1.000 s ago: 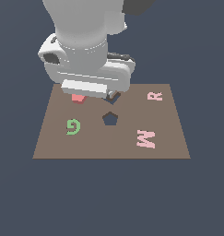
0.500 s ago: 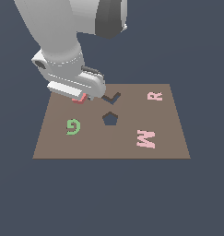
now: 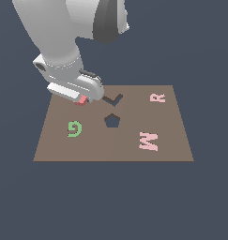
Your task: Insert a designated object into the corresponding slot on a board.
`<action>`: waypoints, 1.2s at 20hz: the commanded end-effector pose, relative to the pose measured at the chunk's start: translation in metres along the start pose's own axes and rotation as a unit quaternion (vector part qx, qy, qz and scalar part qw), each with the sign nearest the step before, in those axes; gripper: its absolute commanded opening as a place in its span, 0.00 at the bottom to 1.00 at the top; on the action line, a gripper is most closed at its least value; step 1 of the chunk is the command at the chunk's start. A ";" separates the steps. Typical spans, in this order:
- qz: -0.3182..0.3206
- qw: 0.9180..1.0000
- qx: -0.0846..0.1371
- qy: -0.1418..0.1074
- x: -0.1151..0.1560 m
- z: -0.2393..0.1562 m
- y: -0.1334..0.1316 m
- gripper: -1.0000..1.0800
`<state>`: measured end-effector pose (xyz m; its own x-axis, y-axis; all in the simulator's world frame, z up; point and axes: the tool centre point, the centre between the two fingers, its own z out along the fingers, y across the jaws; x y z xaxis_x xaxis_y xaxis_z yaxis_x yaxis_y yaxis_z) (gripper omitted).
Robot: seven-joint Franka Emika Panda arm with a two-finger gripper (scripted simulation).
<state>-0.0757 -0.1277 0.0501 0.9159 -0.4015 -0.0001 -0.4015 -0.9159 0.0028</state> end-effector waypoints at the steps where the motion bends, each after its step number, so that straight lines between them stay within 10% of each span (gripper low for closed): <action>1: 0.000 1.000 0.000 0.000 0.000 0.004 0.000 0.96; 8: 0.002 1.000 0.001 0.000 -0.001 0.020 0.000 0.96; 9: 0.002 1.000 0.001 0.000 -0.001 0.020 0.000 0.00; 24: 0.006 1.000 0.002 0.000 -0.002 0.019 -0.001 0.00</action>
<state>-0.0766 -0.1266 0.0309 0.9125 -0.4092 0.0002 -0.4092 -0.9125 -0.0004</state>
